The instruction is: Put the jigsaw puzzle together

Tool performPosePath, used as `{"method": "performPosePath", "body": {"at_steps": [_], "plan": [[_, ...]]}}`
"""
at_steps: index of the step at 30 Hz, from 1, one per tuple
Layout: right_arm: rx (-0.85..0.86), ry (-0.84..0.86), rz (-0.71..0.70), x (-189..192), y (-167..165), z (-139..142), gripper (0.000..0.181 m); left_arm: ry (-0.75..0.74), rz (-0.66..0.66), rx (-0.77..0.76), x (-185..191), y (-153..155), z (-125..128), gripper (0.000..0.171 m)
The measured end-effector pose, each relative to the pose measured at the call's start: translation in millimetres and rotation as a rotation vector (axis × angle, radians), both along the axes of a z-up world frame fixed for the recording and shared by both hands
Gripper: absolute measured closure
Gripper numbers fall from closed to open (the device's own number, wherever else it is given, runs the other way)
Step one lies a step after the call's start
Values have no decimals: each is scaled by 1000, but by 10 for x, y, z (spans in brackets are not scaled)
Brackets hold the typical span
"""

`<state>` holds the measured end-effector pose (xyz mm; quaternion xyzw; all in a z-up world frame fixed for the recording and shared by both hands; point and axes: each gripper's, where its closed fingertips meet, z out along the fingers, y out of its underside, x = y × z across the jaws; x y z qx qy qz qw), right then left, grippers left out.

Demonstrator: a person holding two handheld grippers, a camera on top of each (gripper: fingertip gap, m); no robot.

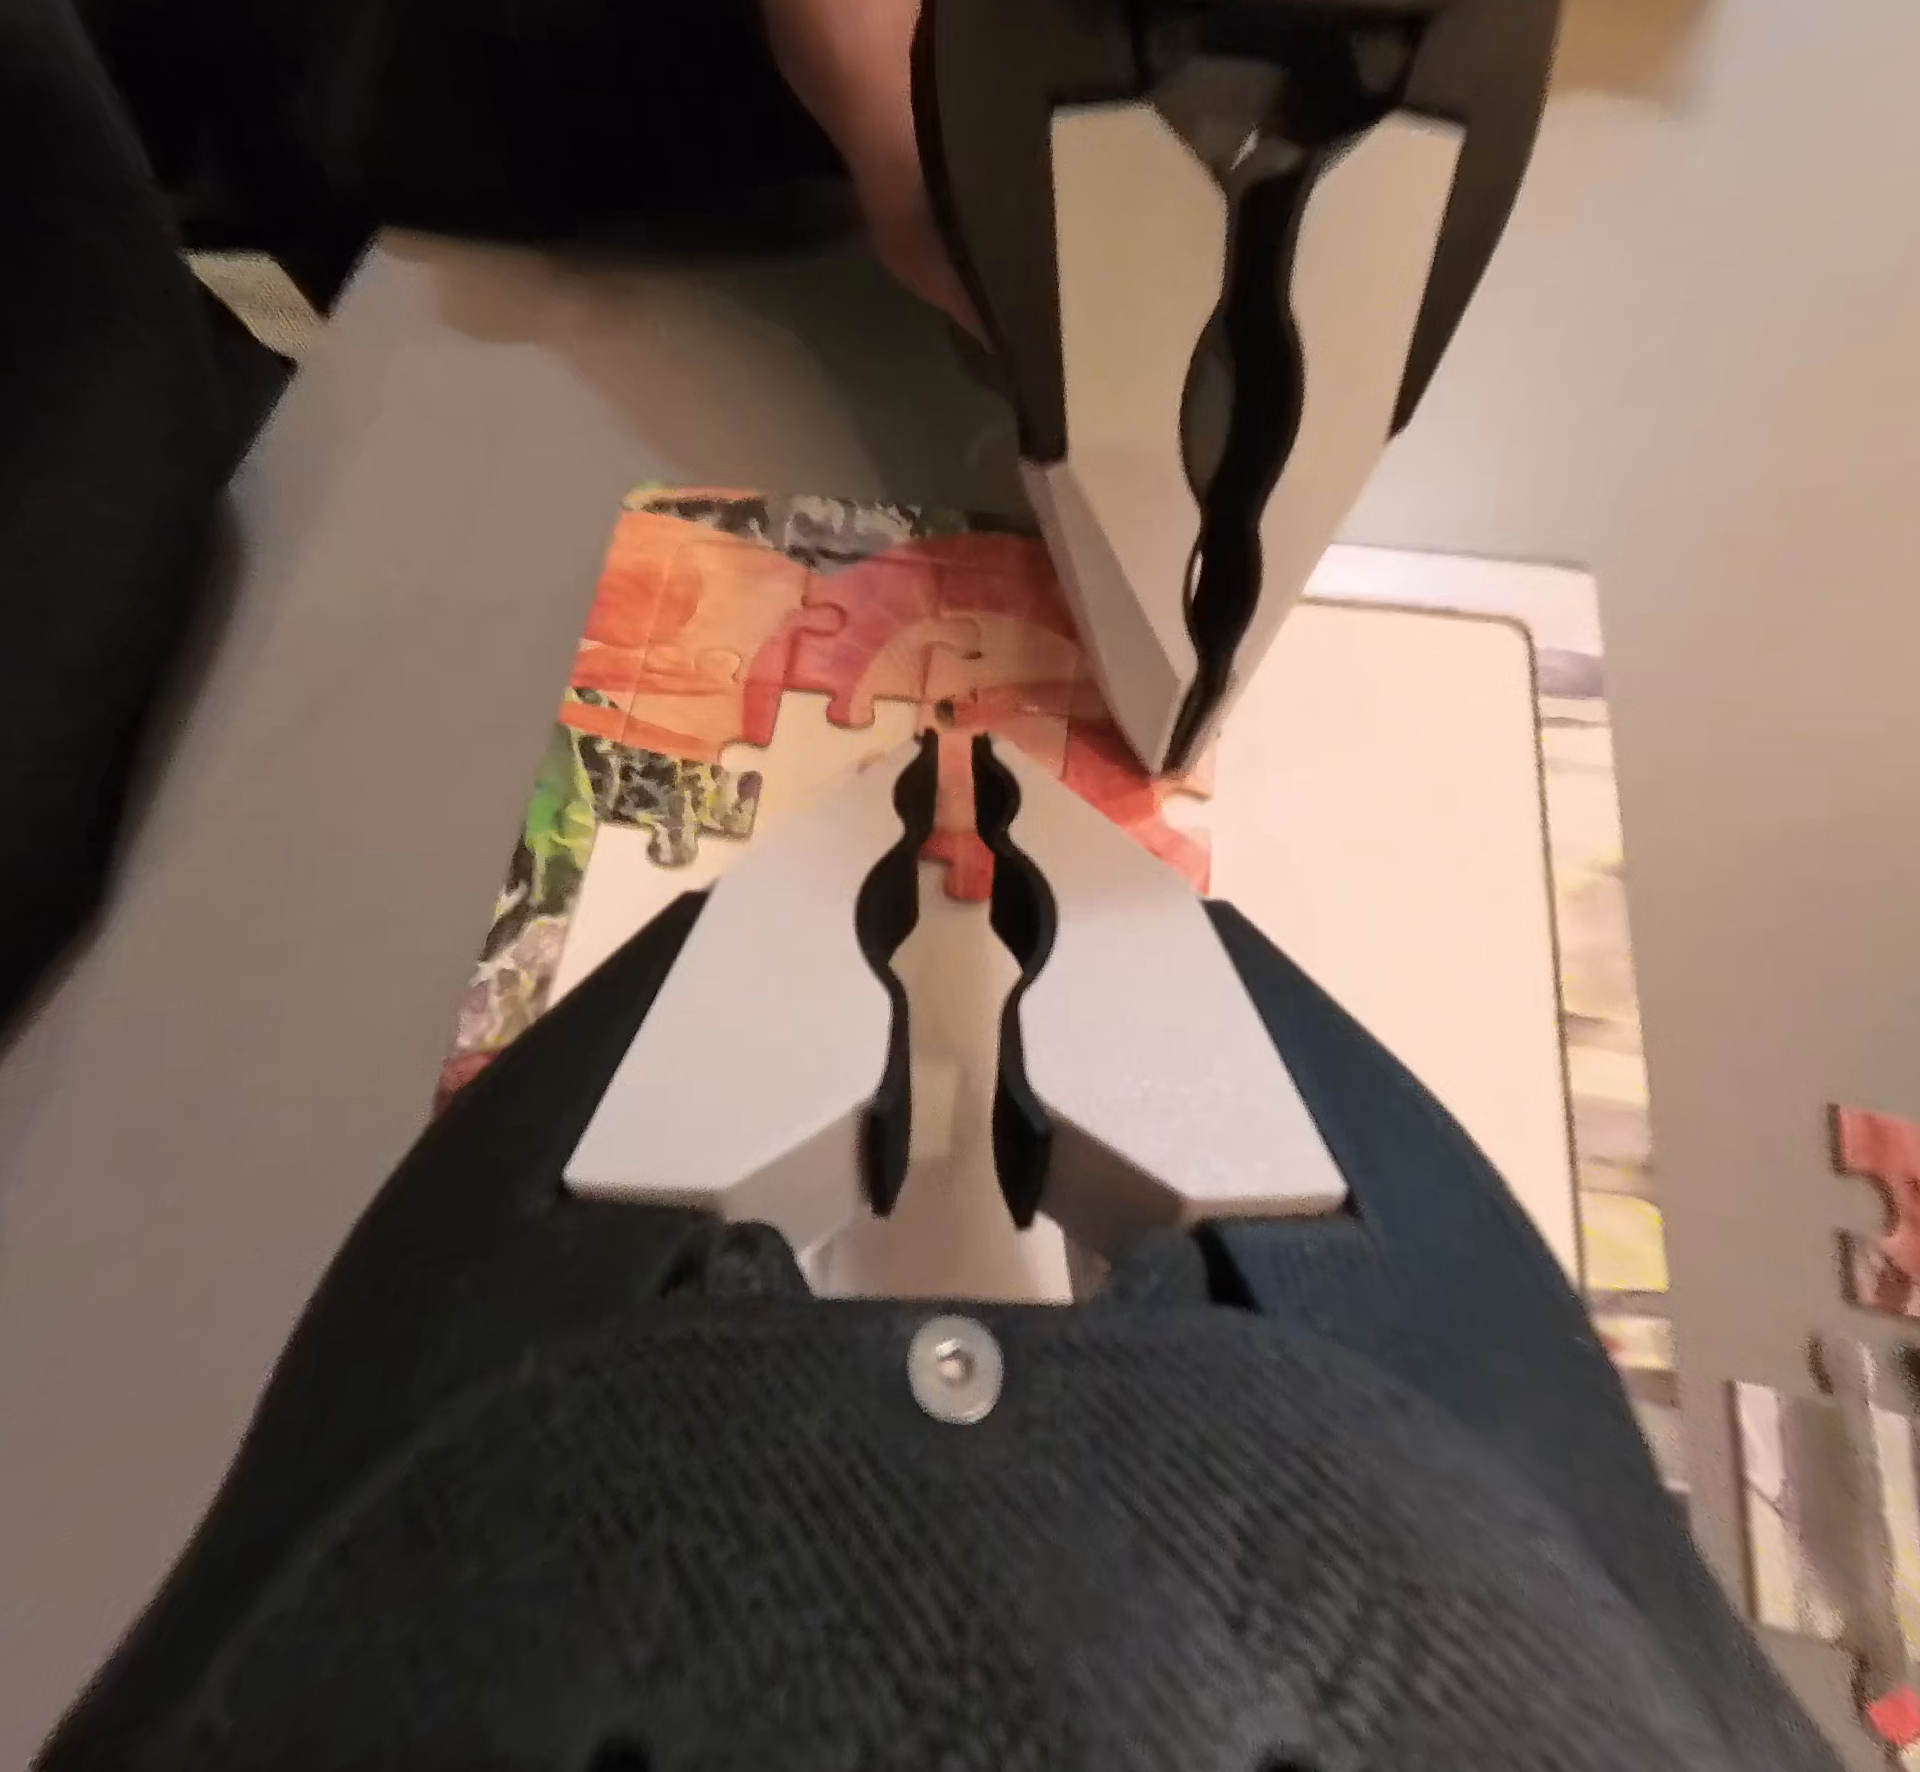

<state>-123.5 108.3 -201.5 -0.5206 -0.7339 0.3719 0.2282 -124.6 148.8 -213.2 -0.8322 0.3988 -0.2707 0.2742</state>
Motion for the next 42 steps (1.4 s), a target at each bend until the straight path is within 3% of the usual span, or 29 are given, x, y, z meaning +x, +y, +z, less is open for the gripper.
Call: {"method": "performPosePath", "body": {"at_steps": [2,7,10,13,16,21,25,29,33,38,42], "plan": [[36,-46,-4,18,21,-94,177,-3,1,-4,1,-1,0,171],[-9,43,-4,-35,-3,77,178,-11,4,-14,2,-3,-1,171],[31,-26,-2,-12,16,-89,179,-17,4,-20,5,-5,0,171],[60,23,-15,-7,53,24,181,-68,-21,-65,62,-61,26,171],[36,97,-66,35,179,145,181,-165,5,-51,74,-15,187,171],[-44,156,-173,175,348,277,181,-329,156,0,-186,229,463,171],[-113,145,-192,243,312,286,181,-306,183,70,-330,297,490,171],[-54,101,-208,183,283,157,181,-248,183,131,-332,320,469,171],[-20,-102,-204,139,185,-122,181,-182,194,195,-352,361,440,171],[-44,25,-235,106,192,176,181,-167,219,247,-397,409,453,171],[6,34,-288,134,255,196,181,-179,243,267,-435,449,456,171]]}}
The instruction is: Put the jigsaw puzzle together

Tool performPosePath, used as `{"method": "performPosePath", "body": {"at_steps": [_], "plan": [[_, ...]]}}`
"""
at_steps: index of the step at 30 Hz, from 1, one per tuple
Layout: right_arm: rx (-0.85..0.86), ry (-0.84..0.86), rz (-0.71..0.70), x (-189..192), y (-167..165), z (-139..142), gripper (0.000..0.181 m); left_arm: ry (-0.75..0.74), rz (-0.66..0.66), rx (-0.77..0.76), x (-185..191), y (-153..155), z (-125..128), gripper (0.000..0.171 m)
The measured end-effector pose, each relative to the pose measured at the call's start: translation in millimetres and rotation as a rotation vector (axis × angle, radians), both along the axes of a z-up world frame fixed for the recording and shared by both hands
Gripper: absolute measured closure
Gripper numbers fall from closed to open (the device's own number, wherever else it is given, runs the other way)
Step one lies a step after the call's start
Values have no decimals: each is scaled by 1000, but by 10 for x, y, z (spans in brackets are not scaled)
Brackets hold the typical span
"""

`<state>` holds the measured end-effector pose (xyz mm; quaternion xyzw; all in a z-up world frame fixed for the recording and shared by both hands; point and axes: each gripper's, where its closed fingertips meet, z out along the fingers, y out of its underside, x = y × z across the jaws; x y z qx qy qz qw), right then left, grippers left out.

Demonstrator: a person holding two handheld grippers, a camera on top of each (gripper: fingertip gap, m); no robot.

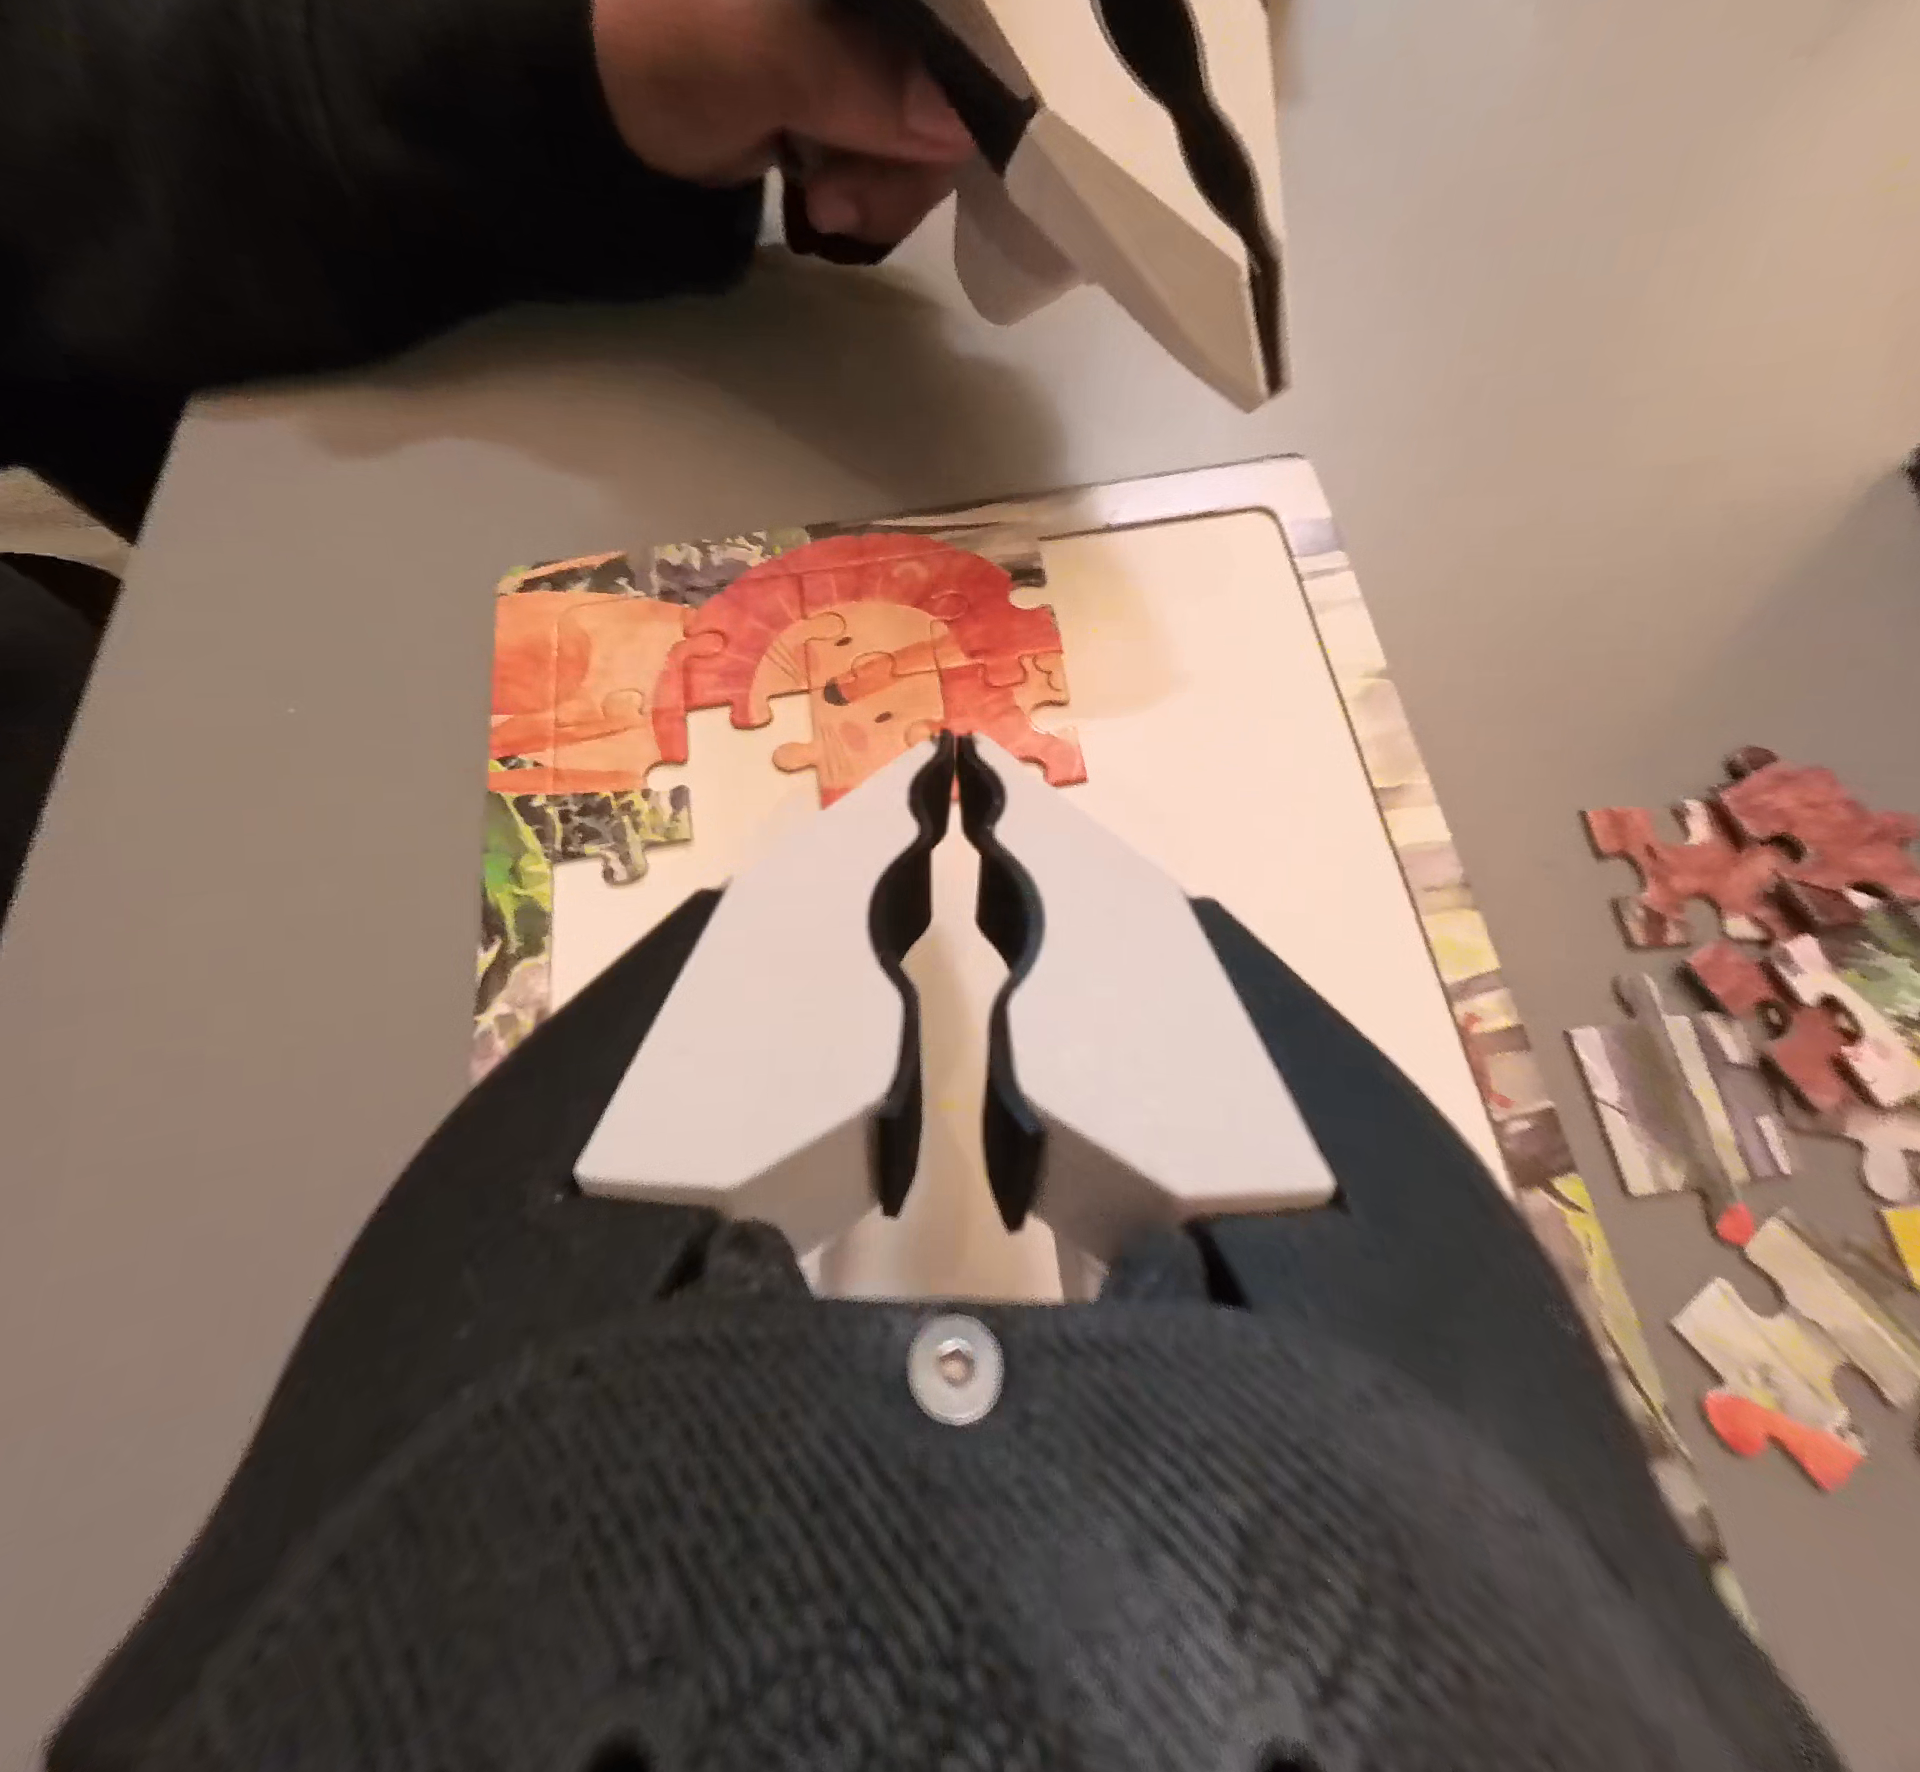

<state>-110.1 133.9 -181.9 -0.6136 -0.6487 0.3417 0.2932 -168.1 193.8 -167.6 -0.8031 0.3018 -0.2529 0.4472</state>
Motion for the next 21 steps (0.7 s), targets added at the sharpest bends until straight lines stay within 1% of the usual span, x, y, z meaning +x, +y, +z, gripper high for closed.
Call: {"method": "performPosePath", "body": {"at_steps": [5,11,16,21], "plan": [[72,14,-78,137,93,31,181,-40,46,29,-94,49,62,171],[122,123,-203,367,300,290,181,-124,95,46,-230,101,183,171],[85,250,-294,554,507,543,180,-128,123,64,-302,127,214,171],[16,334,-342,693,635,639,177,-117,100,70,-238,95,235,171]]}}
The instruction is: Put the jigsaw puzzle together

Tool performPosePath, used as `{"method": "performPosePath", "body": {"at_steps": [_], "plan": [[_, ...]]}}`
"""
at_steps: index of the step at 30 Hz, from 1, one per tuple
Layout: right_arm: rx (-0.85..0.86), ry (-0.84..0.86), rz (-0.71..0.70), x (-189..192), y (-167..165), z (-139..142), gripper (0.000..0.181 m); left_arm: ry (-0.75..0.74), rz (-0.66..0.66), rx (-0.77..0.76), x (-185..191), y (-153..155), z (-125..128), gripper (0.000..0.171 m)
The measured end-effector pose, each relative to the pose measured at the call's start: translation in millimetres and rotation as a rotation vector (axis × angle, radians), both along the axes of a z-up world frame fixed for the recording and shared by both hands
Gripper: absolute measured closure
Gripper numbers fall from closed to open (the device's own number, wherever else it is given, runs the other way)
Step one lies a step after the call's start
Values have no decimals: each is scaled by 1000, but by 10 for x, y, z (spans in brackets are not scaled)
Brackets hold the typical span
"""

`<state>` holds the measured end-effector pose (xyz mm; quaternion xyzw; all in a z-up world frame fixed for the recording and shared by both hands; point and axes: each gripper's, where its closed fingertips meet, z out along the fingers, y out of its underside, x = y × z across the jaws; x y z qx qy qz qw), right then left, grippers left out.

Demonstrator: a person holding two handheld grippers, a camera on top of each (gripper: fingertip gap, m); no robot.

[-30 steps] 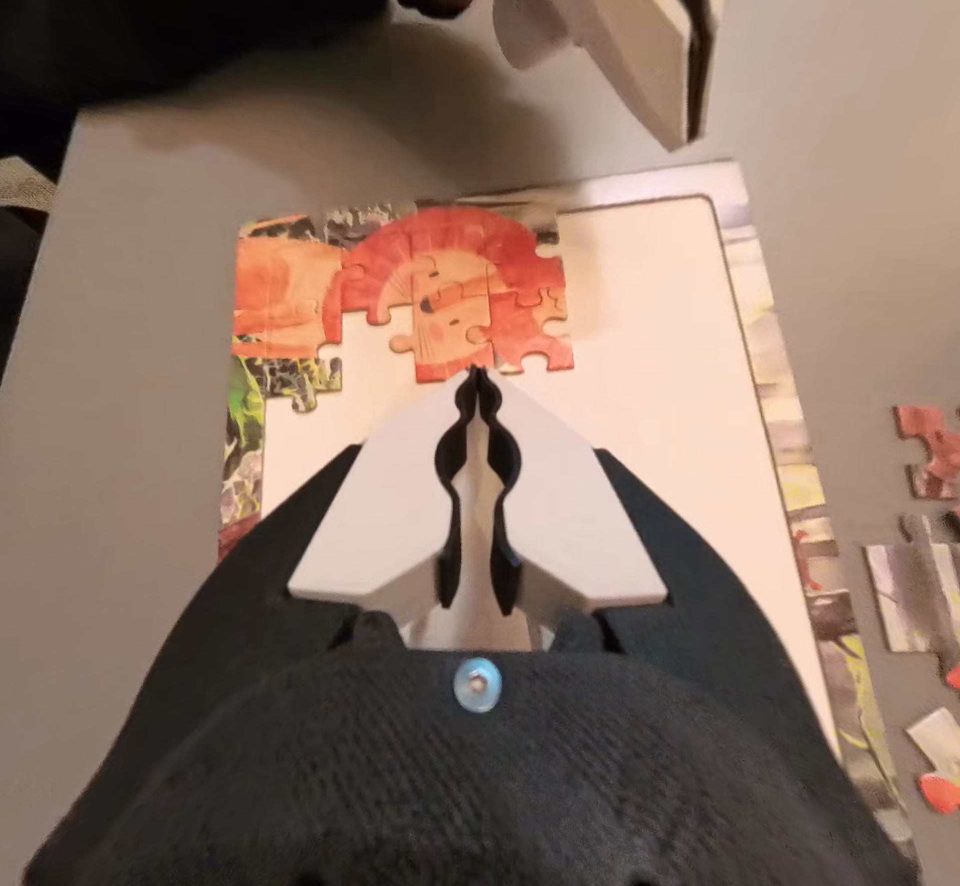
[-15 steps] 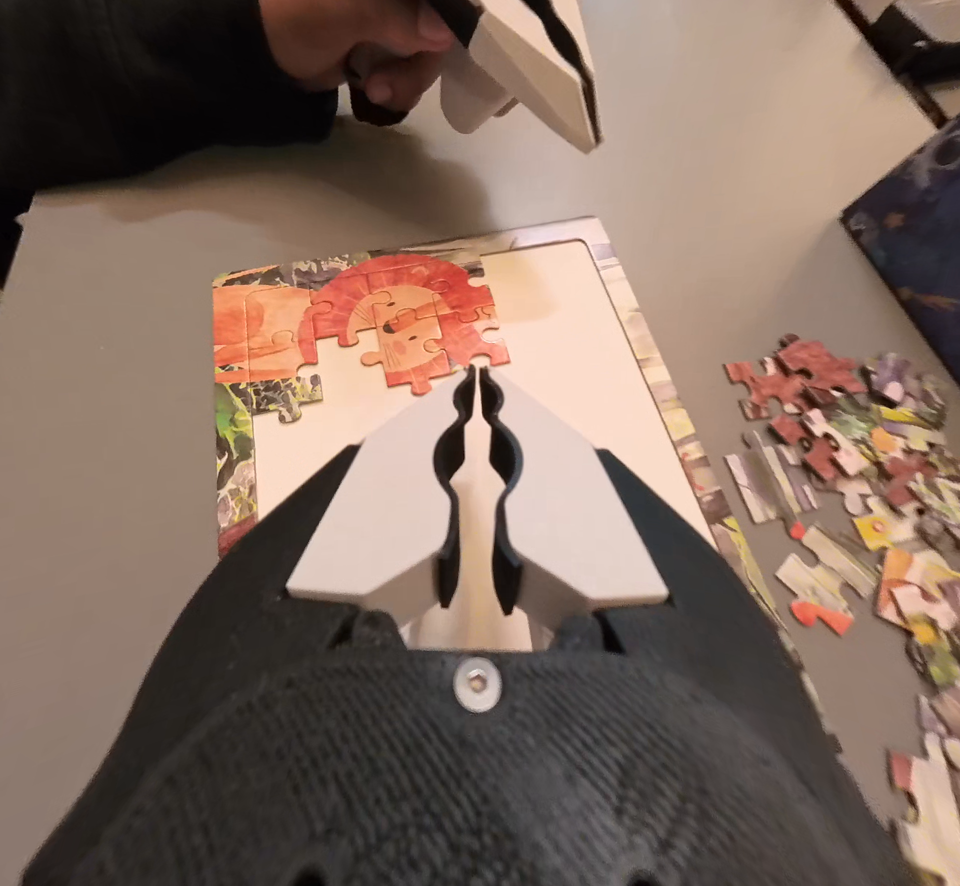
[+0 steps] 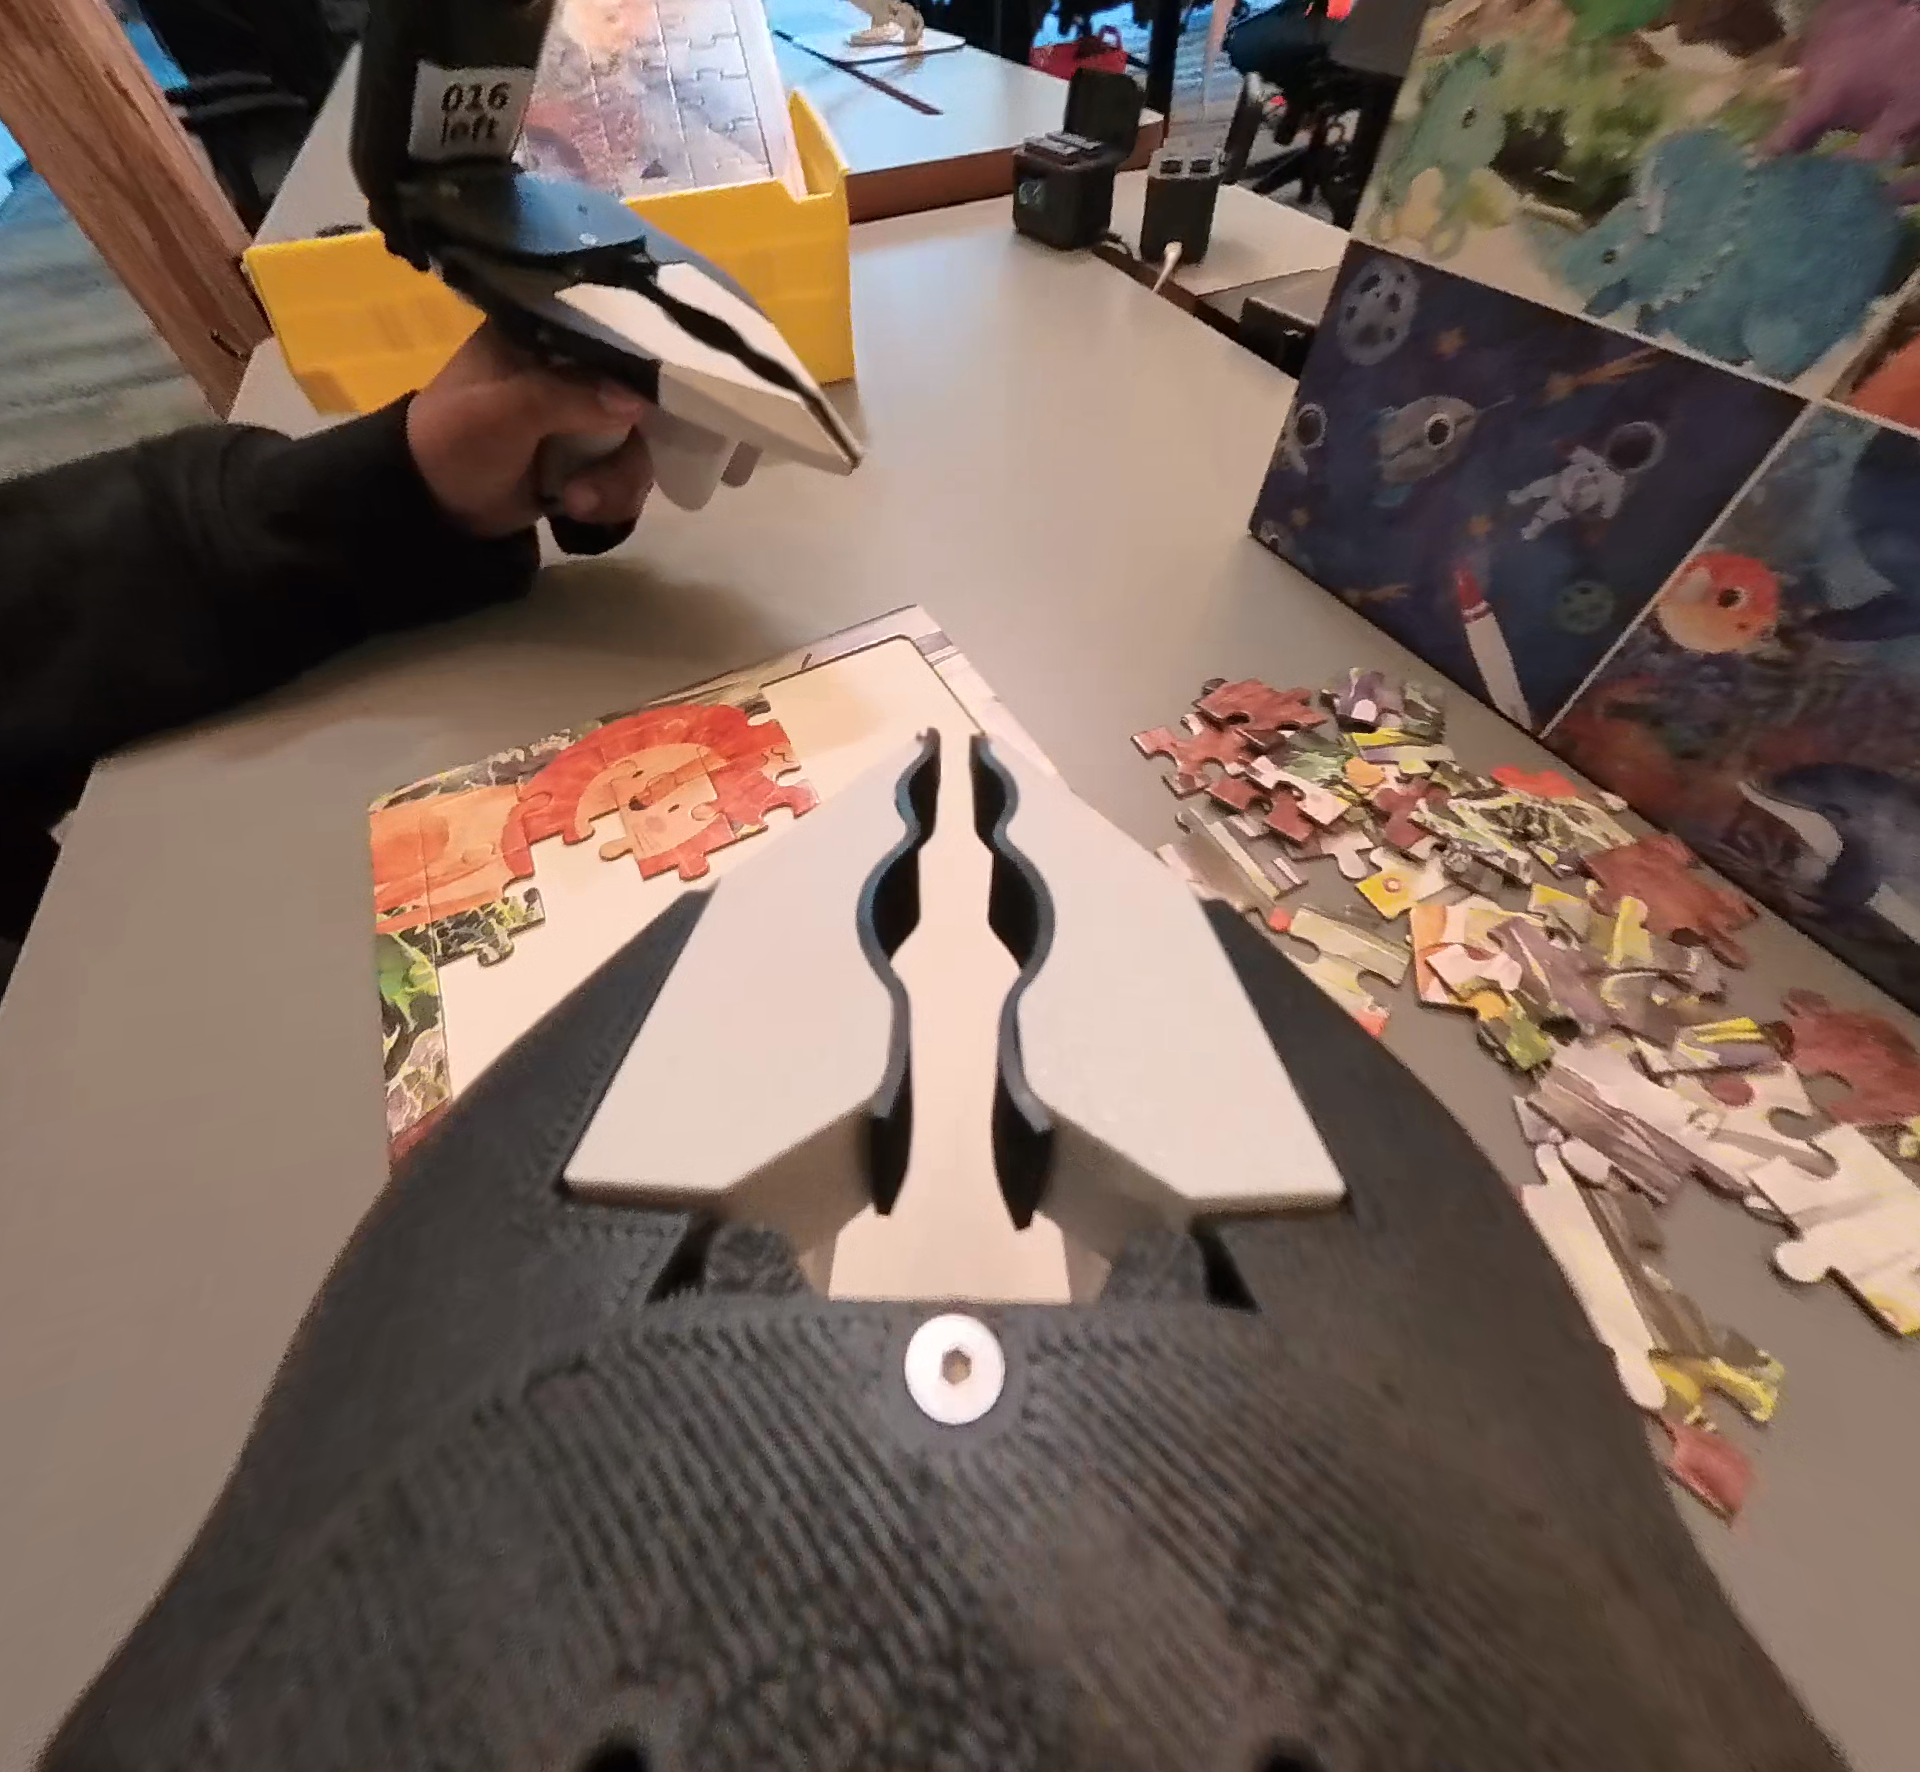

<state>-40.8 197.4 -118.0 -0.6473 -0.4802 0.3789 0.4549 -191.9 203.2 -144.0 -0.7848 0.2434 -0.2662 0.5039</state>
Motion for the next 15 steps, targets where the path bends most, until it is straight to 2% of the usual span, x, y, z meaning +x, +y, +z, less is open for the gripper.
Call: {"method": "performPosePath", "body": {"at_steps": [15], "plan": [[-31,0,-3,-2,94,-222,178,147,-56,-51,191,-98,-161,171]]}}
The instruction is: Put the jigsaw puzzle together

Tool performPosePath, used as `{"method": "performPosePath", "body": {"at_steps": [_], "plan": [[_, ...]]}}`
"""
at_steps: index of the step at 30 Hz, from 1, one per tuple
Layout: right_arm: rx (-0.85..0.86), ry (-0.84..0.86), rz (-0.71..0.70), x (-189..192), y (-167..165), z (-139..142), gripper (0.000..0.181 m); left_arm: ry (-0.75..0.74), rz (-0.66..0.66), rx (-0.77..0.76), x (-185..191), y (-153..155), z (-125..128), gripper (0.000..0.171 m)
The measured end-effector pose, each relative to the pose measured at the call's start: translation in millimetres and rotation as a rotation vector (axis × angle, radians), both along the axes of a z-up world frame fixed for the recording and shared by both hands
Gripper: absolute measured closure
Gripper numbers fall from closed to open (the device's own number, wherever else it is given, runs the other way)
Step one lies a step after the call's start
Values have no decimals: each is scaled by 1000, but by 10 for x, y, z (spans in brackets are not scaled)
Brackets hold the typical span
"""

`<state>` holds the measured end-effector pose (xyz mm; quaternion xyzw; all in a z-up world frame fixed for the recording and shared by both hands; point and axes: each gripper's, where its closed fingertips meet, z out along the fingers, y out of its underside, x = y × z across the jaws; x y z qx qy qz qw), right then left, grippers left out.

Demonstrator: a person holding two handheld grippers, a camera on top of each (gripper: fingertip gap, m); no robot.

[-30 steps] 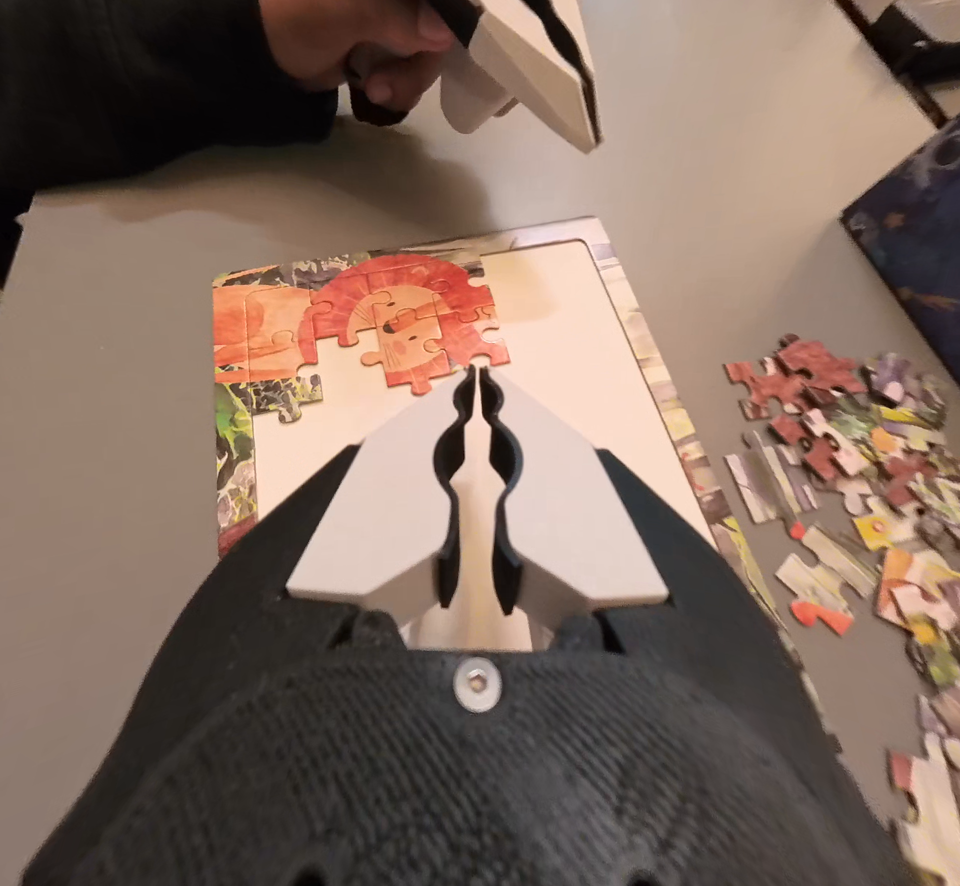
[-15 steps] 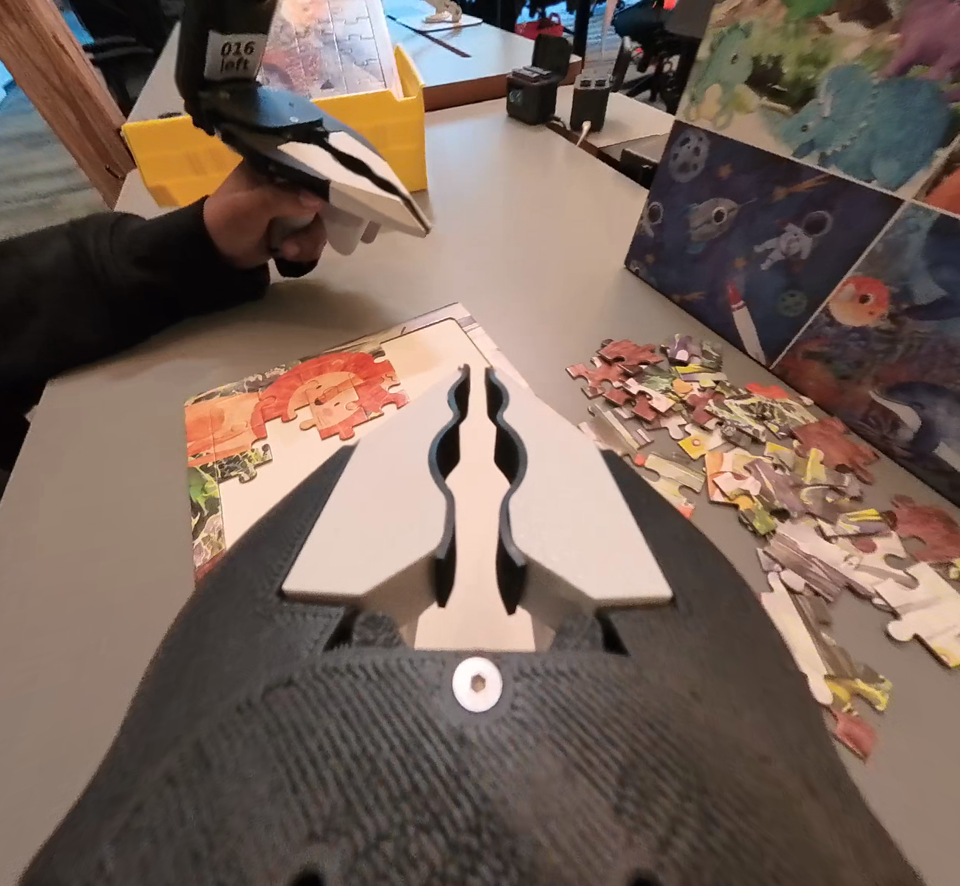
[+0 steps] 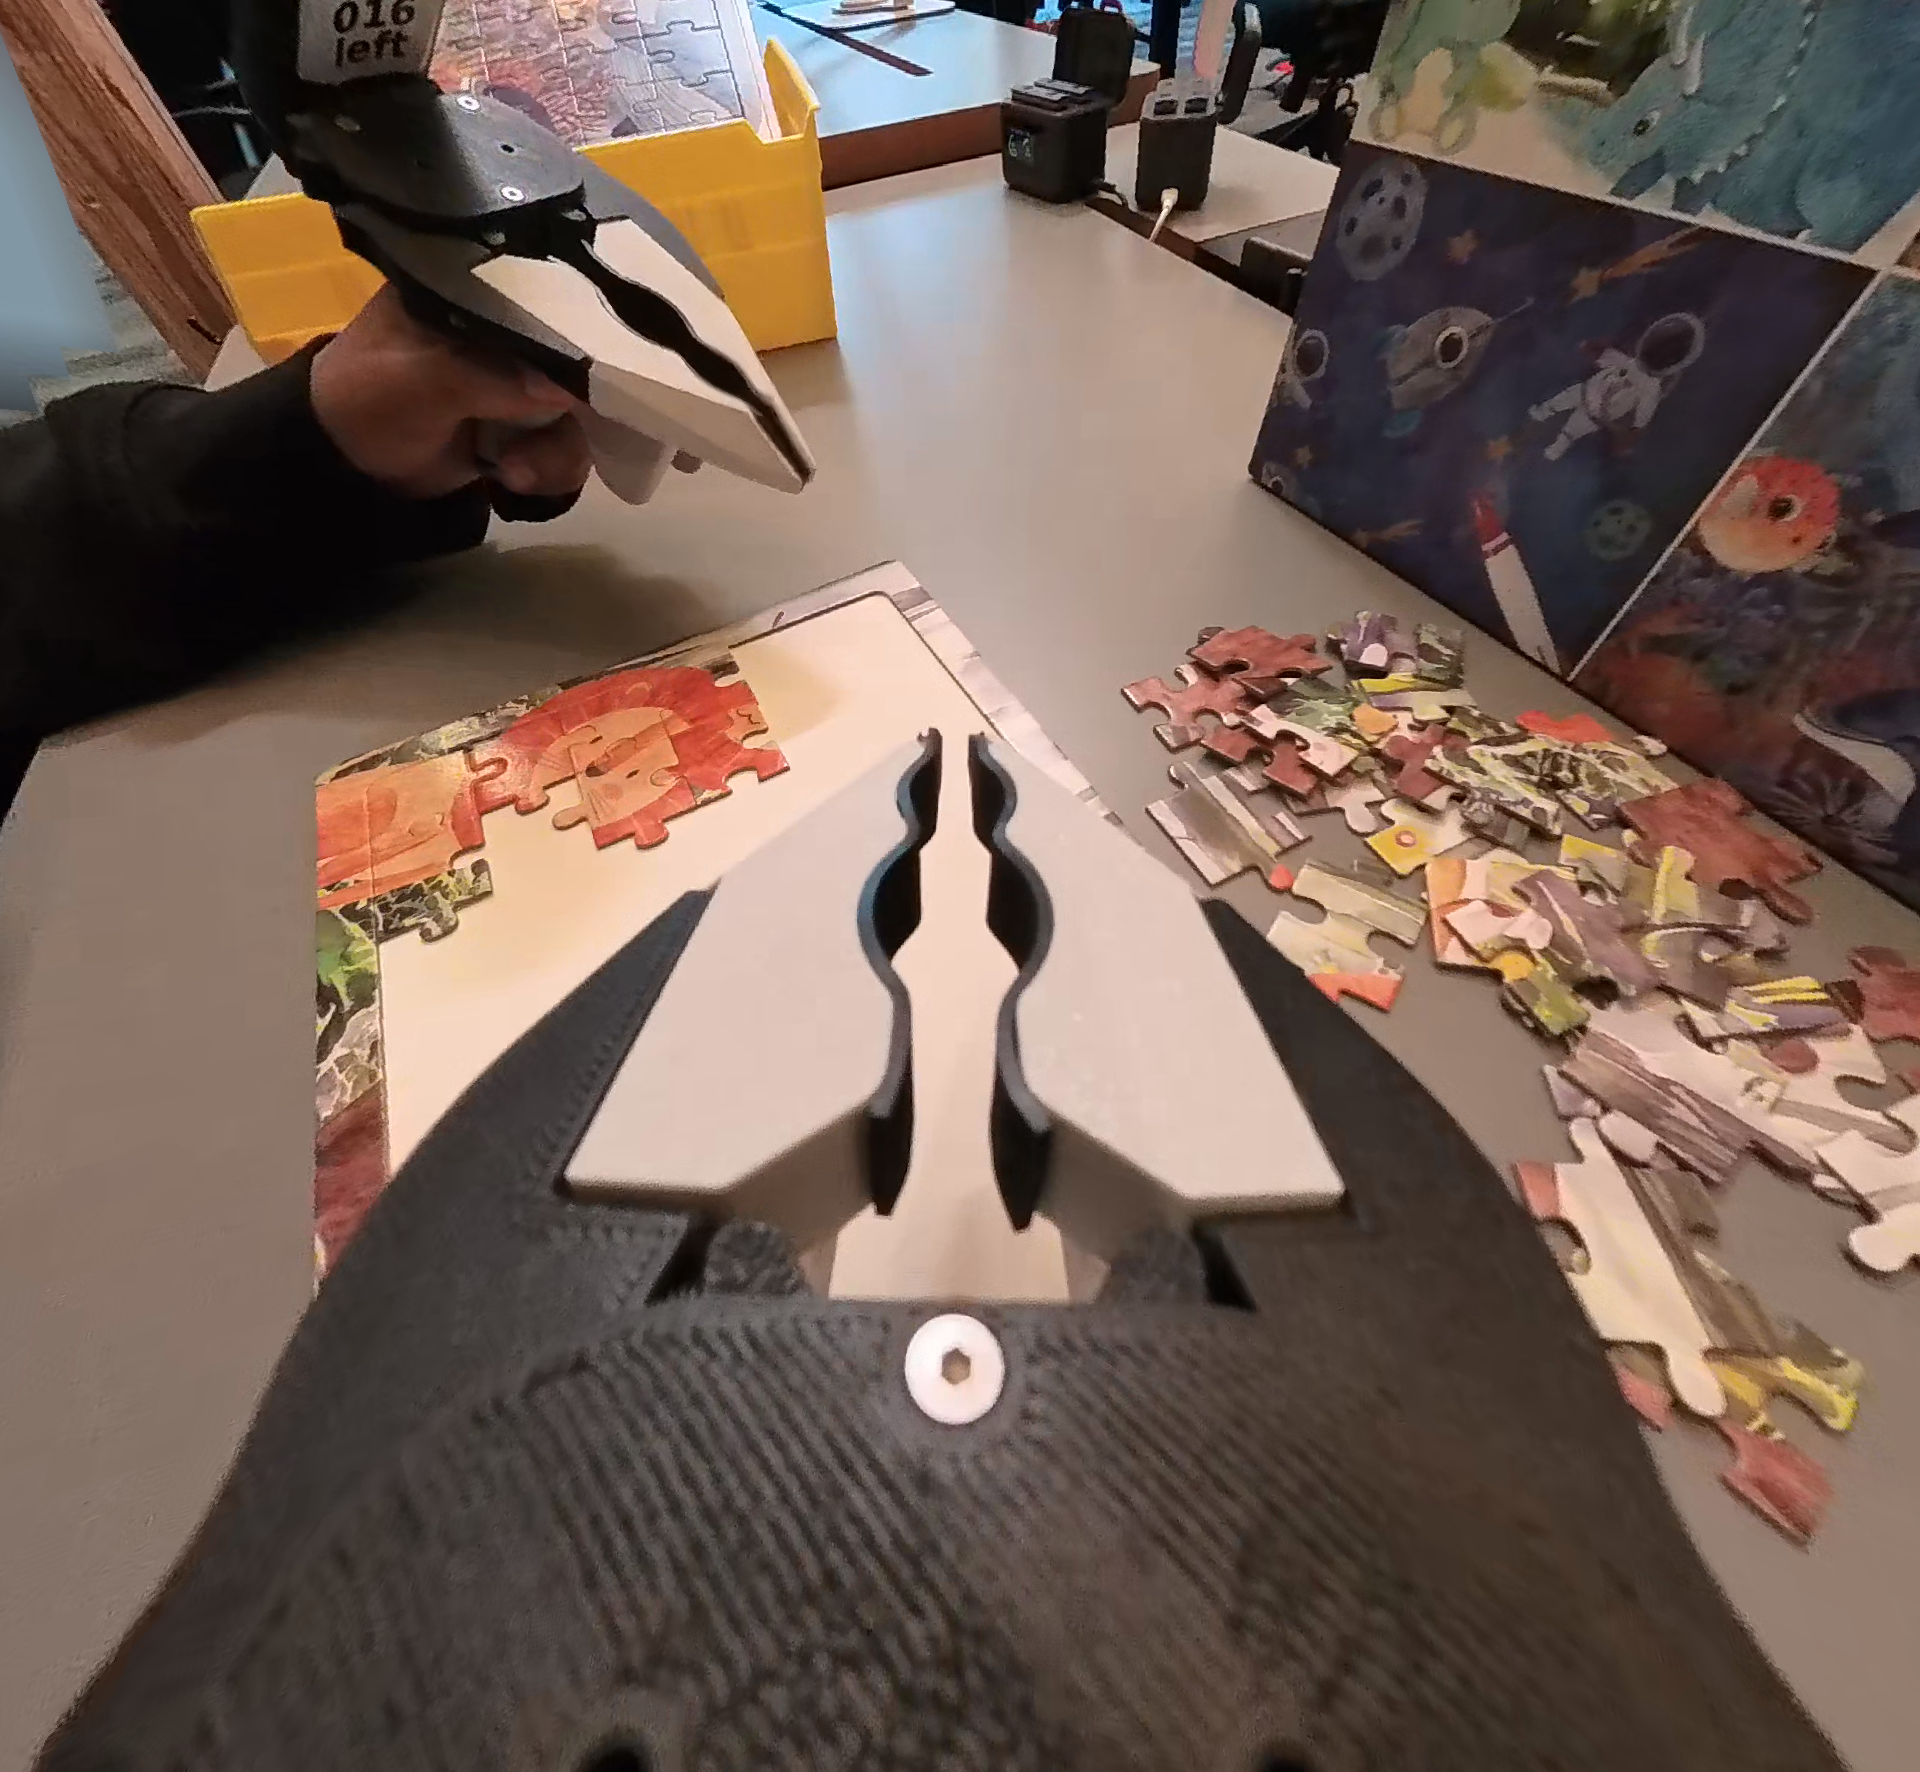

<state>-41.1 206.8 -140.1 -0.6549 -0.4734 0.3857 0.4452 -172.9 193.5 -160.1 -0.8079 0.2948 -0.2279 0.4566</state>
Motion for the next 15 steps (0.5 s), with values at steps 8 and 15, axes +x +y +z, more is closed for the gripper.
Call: {"method": "performPosePath", "body": {"at_steps": [8,15], "plan": [[43,-41,1,-20,-14,-65,179,9,-43,-16,122,-45,-73,171],[101,-86,6,-61,-62,-101,179,20,-48,-32,138,-38,-149,171]]}}
